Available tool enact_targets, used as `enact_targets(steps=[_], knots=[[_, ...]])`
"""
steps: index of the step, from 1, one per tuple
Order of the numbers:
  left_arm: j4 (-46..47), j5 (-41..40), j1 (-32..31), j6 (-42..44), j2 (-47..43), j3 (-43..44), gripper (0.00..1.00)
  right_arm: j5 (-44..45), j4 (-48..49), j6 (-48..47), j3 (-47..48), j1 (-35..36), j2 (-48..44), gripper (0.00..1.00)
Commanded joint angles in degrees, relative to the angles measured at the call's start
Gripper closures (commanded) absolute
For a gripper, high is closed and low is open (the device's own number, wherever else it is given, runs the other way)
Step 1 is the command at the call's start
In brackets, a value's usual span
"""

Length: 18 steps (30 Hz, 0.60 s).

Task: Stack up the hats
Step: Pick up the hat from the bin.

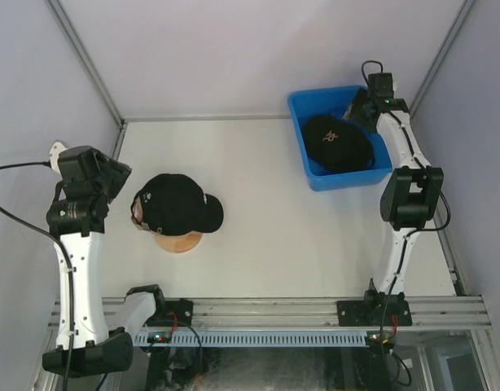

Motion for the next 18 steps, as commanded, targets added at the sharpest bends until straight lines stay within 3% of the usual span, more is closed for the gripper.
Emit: enact_targets(steps=[1, 18], knots=[[2.53, 2.17, -1.45, 2.87, 0.56, 4.08, 0.41, 1.71, 0.89, -1.17, -2.1, 0.23, 0.55, 0.36], [4.49, 3.02, -4.6, 3.98, 2.08, 3.44, 0.41, -4.01, 3.95, 1.74, -3.32, -0.5, 7.8, 0.4]])
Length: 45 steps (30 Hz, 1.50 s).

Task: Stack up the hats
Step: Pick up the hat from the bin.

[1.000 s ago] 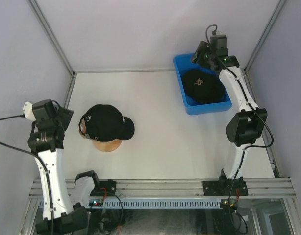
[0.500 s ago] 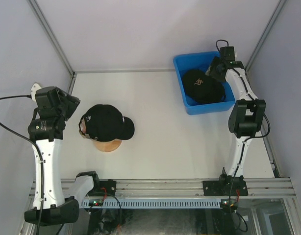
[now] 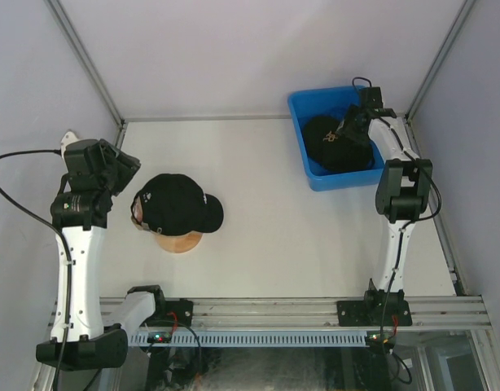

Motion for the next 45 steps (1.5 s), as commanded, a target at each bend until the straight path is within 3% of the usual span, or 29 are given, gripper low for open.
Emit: enact_targets(steps=[1, 3, 5, 8, 35, 45], knots=[[2.69, 0.24, -0.42, 1.53, -0.31, 1.51, 0.41, -2.04, 2.6, 1.26, 0.09, -0.32, 0.84, 0.42], [2.79, 0.23, -0.45, 1.69, -0.36, 1.4, 0.41, -2.5, 3.23, 1.55, -0.07, -0.4, 0.86, 0.52], [2.74, 0.16, -0.44, 1.71, -0.45, 1.33, 0.41, -2.95, 4.05, 1.94, -0.62, -0.49, 0.25, 0.77], [2.7, -0.04, -0.44, 1.8, -0.64, 1.3, 0.41, -3.05, 5.44, 2.48, -1.59, -0.49, -0.88, 1.0], [2.36, 2.96, -1.95, 0.83, -0.95, 4.18, 0.41, -3.8, 6.94, 2.11, -4.82, -0.62, -18.52, 1.0], [5.61, 7.45, -3.2, -0.02, -0.95, 4.04, 0.41, -10.56, 7.99, 3.49, -2.89, -1.78, -22.71, 1.0]])
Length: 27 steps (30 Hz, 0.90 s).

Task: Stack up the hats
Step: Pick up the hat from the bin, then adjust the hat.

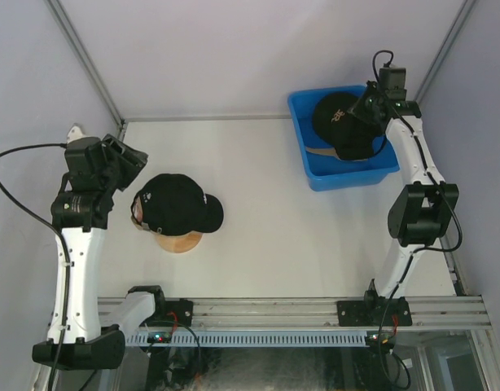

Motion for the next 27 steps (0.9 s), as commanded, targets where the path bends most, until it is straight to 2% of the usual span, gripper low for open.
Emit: enact_targets(steps=[1, 11, 16, 27], knots=[[4.94, 4.48, -0.97, -0.14, -0.98, 2.72, 0.41, -4.81, 3.34, 0.95, 2.65, -0.97, -5.4, 1.0], [17.32, 15.96, -4.0, -1.95, -0.53, -1.12, 0.41, -17.86, 9.39, 3.44, 2.44, -2.21, -9.34, 1.0], [20.9, 20.25, -6.74, -3.02, 1.78, -0.47, 0.4, -31.53, 17.58, 6.89, 1.54, -1.3, -10.94, 1.0], [30.95, 30.02, -8.8, -9.73, 4.64, -1.86, 0.37, -50.8, 25.81, 9.97, 3.01, 9.67, -13.12, 1.0]])
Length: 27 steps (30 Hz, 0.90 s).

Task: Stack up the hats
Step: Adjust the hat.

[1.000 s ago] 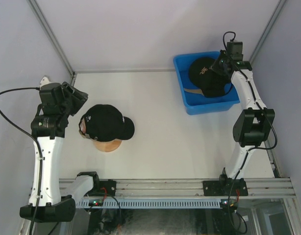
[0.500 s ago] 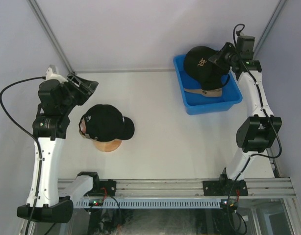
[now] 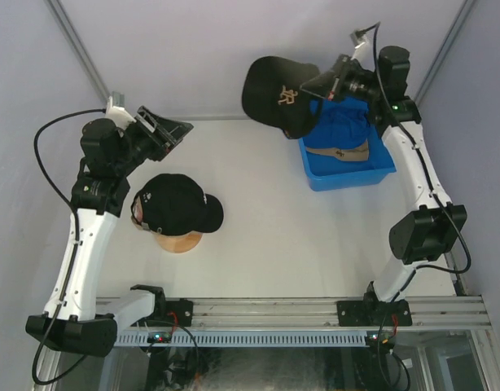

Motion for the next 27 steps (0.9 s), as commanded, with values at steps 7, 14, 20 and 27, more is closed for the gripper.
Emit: enact_targets(steps=[7, 14, 20, 27], knots=[[15.29, 9.23, -0.9, -8.84, -2.63, -4.18, 0.35, -16.07, 4.28, 0.48, 5.55, 13.16, -3.54, 1.0], [23.57, 11.62, -0.87, -14.39, -6.36, -8.39, 0.26, -16.18, -0.62, -3.04, 7.09, 18.97, -4.09, 1.0], [25.01, 12.16, -1.0, -15.79, -8.6, -10.19, 0.27, -16.45, -4.62, -5.72, 9.13, 22.06, -4.05, 1.0], [27.04, 15.3, -1.78, -16.04, -8.71, -11.29, 0.37, -19.4, -12.08, -8.13, 19.25, 22.57, 0.67, 1.0]])
